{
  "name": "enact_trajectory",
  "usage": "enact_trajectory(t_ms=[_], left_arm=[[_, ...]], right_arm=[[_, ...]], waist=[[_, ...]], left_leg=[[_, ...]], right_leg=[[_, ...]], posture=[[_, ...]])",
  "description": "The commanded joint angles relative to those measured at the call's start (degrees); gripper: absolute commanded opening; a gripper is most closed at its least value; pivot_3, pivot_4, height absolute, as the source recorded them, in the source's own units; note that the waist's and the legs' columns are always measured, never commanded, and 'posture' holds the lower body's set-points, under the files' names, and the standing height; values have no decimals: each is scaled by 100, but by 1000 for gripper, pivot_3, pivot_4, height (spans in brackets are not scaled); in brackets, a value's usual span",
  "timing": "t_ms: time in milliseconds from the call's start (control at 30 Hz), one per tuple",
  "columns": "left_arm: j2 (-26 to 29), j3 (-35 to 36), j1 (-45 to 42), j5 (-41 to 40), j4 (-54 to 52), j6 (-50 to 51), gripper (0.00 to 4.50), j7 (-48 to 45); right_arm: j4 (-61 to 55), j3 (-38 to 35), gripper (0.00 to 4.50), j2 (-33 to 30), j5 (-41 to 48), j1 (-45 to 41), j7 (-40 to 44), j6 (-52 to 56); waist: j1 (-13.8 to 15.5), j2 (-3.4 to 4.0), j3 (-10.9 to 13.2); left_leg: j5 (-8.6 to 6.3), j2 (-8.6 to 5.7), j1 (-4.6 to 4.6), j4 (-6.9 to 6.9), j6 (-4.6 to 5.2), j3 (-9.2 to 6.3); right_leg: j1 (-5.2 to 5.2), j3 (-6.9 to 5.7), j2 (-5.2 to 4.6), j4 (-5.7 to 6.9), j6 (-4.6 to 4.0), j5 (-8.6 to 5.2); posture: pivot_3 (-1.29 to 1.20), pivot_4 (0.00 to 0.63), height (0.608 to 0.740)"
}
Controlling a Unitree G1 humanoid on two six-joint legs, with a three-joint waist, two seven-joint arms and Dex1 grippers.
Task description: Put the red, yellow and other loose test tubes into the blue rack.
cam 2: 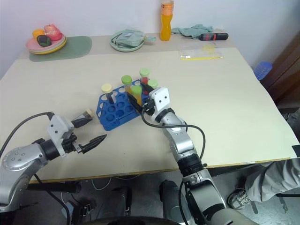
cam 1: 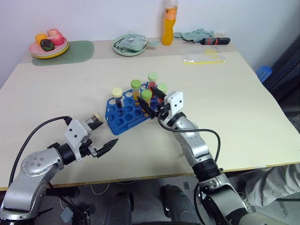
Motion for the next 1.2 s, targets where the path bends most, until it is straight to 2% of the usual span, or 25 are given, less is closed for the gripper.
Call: enact_trajectory(t_ms=[33, 133, 233, 400, 500, 600, 700, 867, 967, 1067, 1200], left_arm=[[128, 513, -263, -534, -170, 782, 4500, 271], [415, 727, -753, -713, -145, 1664, 4500, 645], [1205, 509, -1263, -604, 3, 2724, 4500, 761], [2413, -445, -2274, -602, 757, 4032, 4500, 287], [2789, -1484, -3543, -388, 1705, 4436, 4500, -314], [2805, -2520, -4491, 172, 2438, 4129, 4500, -830], [2562, -3367, -5276, 763, 3191, 3811, 4500, -1281], [2054, -4329, -6112, 1510, 4241, 3413, 4500, -1981], [1840, -4633, -6323, 1876, 4665, 3243, 4500, -2238], [1670, -4729, -6437, 2098, 4936, 3163, 3586, -2452], [1565, -4704, -6427, 2334, 5078, 3071, 1596, -2609]], right_arm=[[-844, 22, 4189, -88, 59, 74, 277, -35], [-1502, 39, 4189, -257, 199, 129, 512, 299], [-2005, -26, 4189, -444, 278, 62, 664, 603], [-2571, -143, 4189, -860, 547, -114, 1047, 1145], [-3160, -139, 4189, -1589, 963, -62, 1824, 1731], [-3609, -24, 4189, -2169, 1207, 131, 2377, 2080], [-3865, 29, 4189, -2432, 1273, 316, 2559, 2233], [-4128, 67, 4189, -2603, 1223, 518, 2622, 2360], [-4244, 32, 4189, -2638, 1217, 590, 2577, 2439], [-4337, 21, 4300, -2663, 1197, 662, 2531, 2491], [-4396, 38, 4300, -2663, 1184, 699, 2504, 2520]], waist=[[1, 0, 0], [11, -1, 0], [7, -4, 0], [-4, -1, 3], [18, -5, 6], [72, -5, 6], [72, -5, 6], [95, -6, 6], [94, -7, 6], [114, -7, 6], [135, -8, 7]], left_leg=[[0, 0, 0, 0, 0, -1], [0, 0, 0, 2, 0, -4], [0, -2, 2, 3, 0, -12], [0, -4, 7, 0, -1, -11], [1, -6, 3, 1, -1, -14], [1, -9, -1, 3, -2, -16], [1, -8, 0, 2, -2, -14], [2, -9, -2, 7, -2, -14], [2, -8, -3, 7, -2, -15], [2, -8, -4, 8, -2, -16], [2, -8, -6, 12, -2, -16]], right_leg=[[0, 0, 0, 1, 0, 0], [1, -2, 0, 3, 0, 0], [6, -7, 1, 3, 1, 0], [7, -6, 4, 5, 0, -1], [5, -10, 5, 5, 0, -1], [9, -16, 3, -2, 1, -2], [8, -14, 6, -3, 1, -4], [6, -14, 6, 2, 1, -4], [5, -13, 7, 2, 1, -4], [5, -14, 6, 2, 1, -4], [5, -14, 5, 2, 1, -4]], posture=[[0, 150, 740], [0, 150, 740], [0, 150, 740], [0, 150, 740], [0, 150, 740], [0, 150, 740], [0, 150, 740], [0, 150, 740], [0, 150, 740], [0, 150, 740], [0, 150, 740]])
